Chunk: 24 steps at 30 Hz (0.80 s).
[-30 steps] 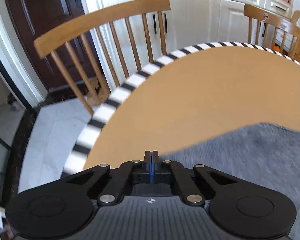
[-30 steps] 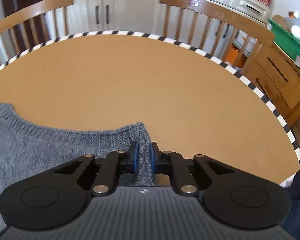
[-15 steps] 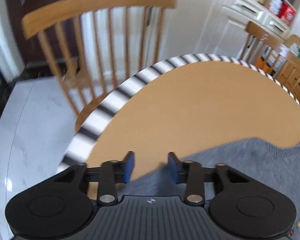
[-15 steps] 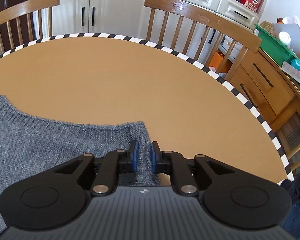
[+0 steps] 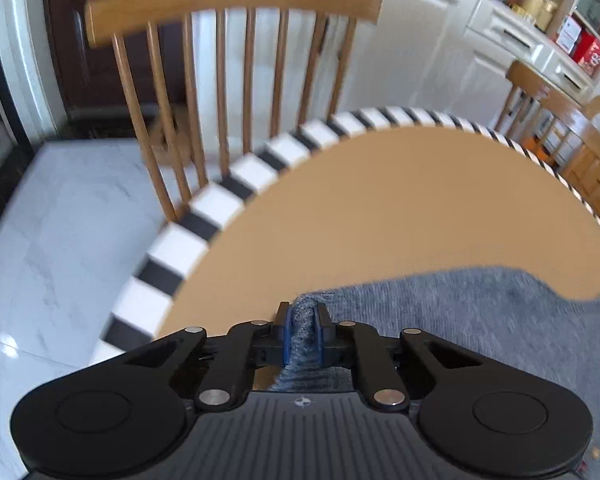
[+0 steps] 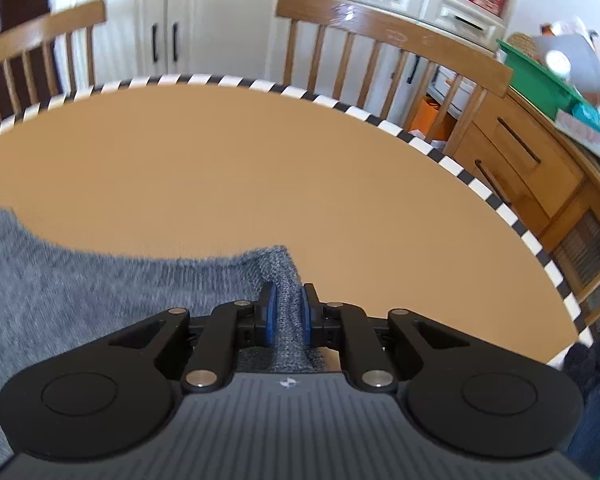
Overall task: Fold clothes
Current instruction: 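Grasp the vest edge with the right tool while the left tool grasps it too, then pull the vest flat with both tools and open them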
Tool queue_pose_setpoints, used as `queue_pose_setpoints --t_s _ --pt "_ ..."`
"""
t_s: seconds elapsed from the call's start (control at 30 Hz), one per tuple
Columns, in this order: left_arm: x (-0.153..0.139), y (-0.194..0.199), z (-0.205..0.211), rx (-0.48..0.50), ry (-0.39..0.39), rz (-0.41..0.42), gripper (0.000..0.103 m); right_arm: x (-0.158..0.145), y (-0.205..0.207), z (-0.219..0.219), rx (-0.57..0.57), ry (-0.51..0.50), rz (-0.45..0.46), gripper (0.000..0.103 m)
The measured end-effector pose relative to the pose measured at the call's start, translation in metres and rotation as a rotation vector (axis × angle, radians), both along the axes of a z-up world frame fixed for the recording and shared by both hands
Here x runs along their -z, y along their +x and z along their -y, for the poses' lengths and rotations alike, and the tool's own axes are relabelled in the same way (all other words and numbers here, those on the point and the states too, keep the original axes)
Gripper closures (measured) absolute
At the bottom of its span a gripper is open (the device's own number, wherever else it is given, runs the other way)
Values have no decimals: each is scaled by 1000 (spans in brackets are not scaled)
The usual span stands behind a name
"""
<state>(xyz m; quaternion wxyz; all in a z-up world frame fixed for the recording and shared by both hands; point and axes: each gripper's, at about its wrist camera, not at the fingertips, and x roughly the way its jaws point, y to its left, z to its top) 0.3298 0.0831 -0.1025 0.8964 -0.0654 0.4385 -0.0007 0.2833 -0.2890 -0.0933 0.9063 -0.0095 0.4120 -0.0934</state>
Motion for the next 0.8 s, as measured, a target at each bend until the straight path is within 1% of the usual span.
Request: queue_pose_setpoints --t_s 0.07,0.1,0.13,0.17,0.2,0.27,0.33,0.37,0.4,0.43,0.47,0.5,0.57,0.6,0.63,0.67,0.7,0.73,0.77,0.8 --pt "-20 -12 5 -9 52 151 92 -8 -8 1 20 12 61 91" --pt "-31 -20 10 -7 81 240 92 -13 -12 0 20 11 93 91" --pt "-38 -28 18 6 122 323 92 -15 -15 -2 19 2 117 91" --pt "-41 -33 27 25 171 382 92 -16 -17 -4 15 -16 127 91" --pt "-38 -33 35 37 211 409 92 -13 -15 -5 13 -37 124 91" --pt "-20 -20 45 45 245 372 92 -2 -9 -3 27 -41 93 91" --pt "5 0 49 30 258 291 91 10 -1 1 47 -27 52 89" --pt "17 7 52 30 275 260 90 11 1 2 51 -27 47 86" --pt "29 14 50 32 291 238 89 9 1 1 51 -36 48 76" --pt "35 17 45 33 308 238 85 6 1 0 52 -49 54 69" --pt "33 13 44 28 328 253 75 -2 -3 -1 51 -70 74 60" --pt "28 7 45 24 349 278 72 -11 -10 -4 41 -90 108 61" --pt "11 -12 49 24 415 349 53 -31 -29 -13 -10 -110 178 60" --pt "2 -23 51 24 435 364 53 -40 -41 -19 -60 -82 195 60" --pt "-7 -36 53 32 419 373 54 -47 -53 -25 -112 -37 207 60" --pt "-18 -53 57 48 359 374 55 -51 -66 -34 -167 43 206 61" --pt "-25 -70 60 66 280 364 55 -54 -78 -44 -221 111 198 62" --pt "-25 -87 65 95 190 334 55 -51 -89 -57 -275 150 178 64" --pt "-20 -101 75 139 130 294 56 -44 -100 -71 -325 172 154 67" --pt "-11 -113 87 175 110 256 59 -36 -108 -85 -365 172 130 68"
